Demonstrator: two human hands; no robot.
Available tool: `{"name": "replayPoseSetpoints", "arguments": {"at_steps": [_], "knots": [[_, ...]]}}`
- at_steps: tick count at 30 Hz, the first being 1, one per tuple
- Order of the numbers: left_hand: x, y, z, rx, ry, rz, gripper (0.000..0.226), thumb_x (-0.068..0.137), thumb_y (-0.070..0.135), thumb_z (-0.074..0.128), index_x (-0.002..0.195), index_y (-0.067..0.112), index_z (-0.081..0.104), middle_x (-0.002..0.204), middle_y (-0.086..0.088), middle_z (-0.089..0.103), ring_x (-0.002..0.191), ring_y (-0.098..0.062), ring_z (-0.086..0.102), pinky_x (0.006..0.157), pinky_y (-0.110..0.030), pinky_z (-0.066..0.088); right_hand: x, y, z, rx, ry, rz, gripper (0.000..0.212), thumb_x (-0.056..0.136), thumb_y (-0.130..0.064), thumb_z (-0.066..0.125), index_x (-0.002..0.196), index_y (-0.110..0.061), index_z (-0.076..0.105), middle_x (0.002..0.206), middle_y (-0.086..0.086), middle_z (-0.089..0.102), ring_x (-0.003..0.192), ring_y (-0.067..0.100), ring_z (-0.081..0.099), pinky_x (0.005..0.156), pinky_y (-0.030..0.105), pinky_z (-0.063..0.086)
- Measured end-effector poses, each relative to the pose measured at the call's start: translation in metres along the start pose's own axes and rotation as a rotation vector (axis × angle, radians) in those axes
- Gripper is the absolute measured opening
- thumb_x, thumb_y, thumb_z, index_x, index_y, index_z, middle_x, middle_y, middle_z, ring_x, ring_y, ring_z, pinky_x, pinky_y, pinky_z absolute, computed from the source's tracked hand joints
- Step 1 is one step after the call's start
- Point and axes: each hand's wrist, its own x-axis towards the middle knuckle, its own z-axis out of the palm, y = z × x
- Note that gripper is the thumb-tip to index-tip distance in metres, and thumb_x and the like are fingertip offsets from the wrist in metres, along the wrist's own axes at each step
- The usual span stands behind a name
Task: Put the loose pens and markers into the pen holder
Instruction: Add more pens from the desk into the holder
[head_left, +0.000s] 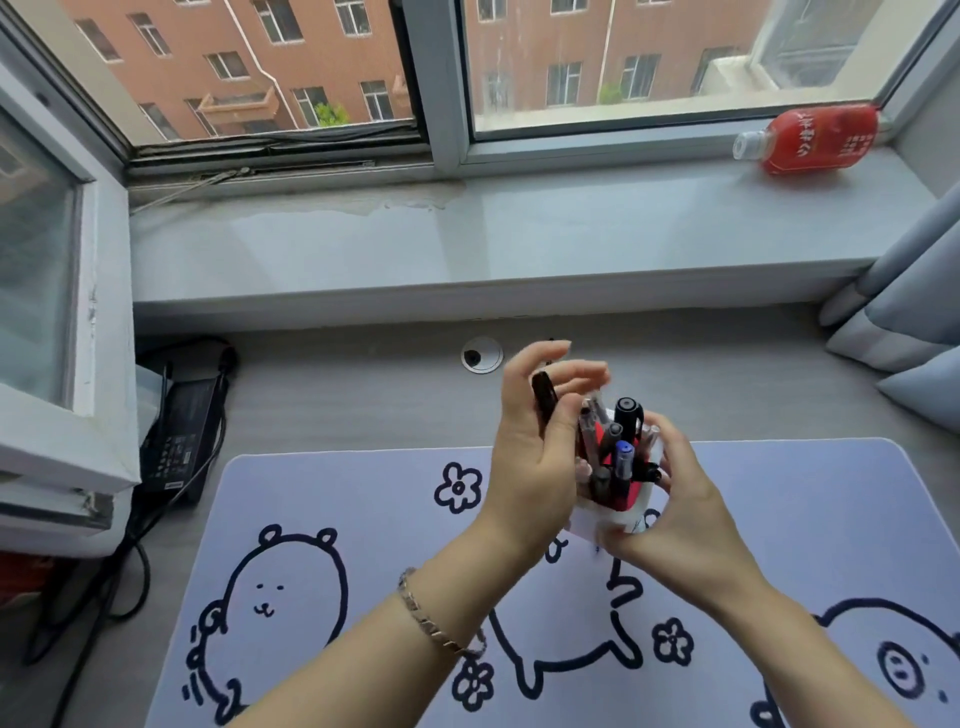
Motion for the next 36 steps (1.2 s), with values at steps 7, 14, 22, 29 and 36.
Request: {"name": "replayPoseSetpoints", "arguments": {"at_steps": [7,14,22,29,36], "knots": [[-0.006,-0.009,-0.017,0.453,-0.168,-0.031,0.036,0.095,0.023,0.035,0.125,0.017,0.053,0.127,0.01,0.051,0.122,0.001,0.044,0.103,-0.01,0.033,0.002,0.009,0.001,-0.024,0.017,0.004,0.085,0.057,-0.006,0.076,0.124,-0.039,0.036,0.117,-0.01,0.055,0.107,0.014,0.051,0.079,0.012,0.041],[-0.033,-0.012,-0.007,0.612,-0.294,-0.18,0.042,0.094,0.046,0.013,0.135,0.045,0.022,0.142,0.033,0.012,0.137,0.013,0.007,0.118,-0.028,0.002,-0.001,0.015,0.007,-0.034,0.012,0.001,0.084,0.059,0.001,0.072,0.124,-0.039,0.036,0.119,-0.009,0.055,0.107,-0.003,0.049,0.079,-0.003,0.035],[0.023,-0.052,-0.024,0.315,-0.098,-0.525,0.04,0.098,0.035,0.026,0.137,0.027,0.034,0.142,0.007,0.04,0.129,-0.008,0.038,0.103,-0.024,0.028,0.001,0.032,-0.026,-0.056,0.065,0.133,0.088,0.059,0.002,0.075,0.129,-0.032,0.034,0.119,-0.01,0.048,0.103,0.006,0.044,0.082,0.011,0.033],[0.078,-0.117,-0.022,0.745,0.017,-0.696,0.046,0.086,0.027,0.056,0.126,0.011,0.04,0.133,-0.01,0.044,0.11,-0.026,0.052,0.093,-0.036,0.044,0.016,0.047,-0.043,-0.046,0.144,0.196,0.09,0.058,-0.005,0.082,0.127,-0.036,0.034,0.114,-0.008,0.052,0.1,0.005,0.049,0.074,0.012,0.036],[0.109,-0.14,0.009,0.96,-0.139,-0.658,0.023,0.084,0.011,0.055,0.104,0.003,0.047,0.107,-0.019,0.059,0.094,-0.036,0.058,0.079,-0.042,0.05,0.026,0.051,-0.038,-0.02,0.109,0.187,0.089,0.057,-0.005,0.08,0.127,-0.036,0.035,0.118,-0.008,0.053,0.11,0.012,0.049,0.086,0.026,0.041]]}}
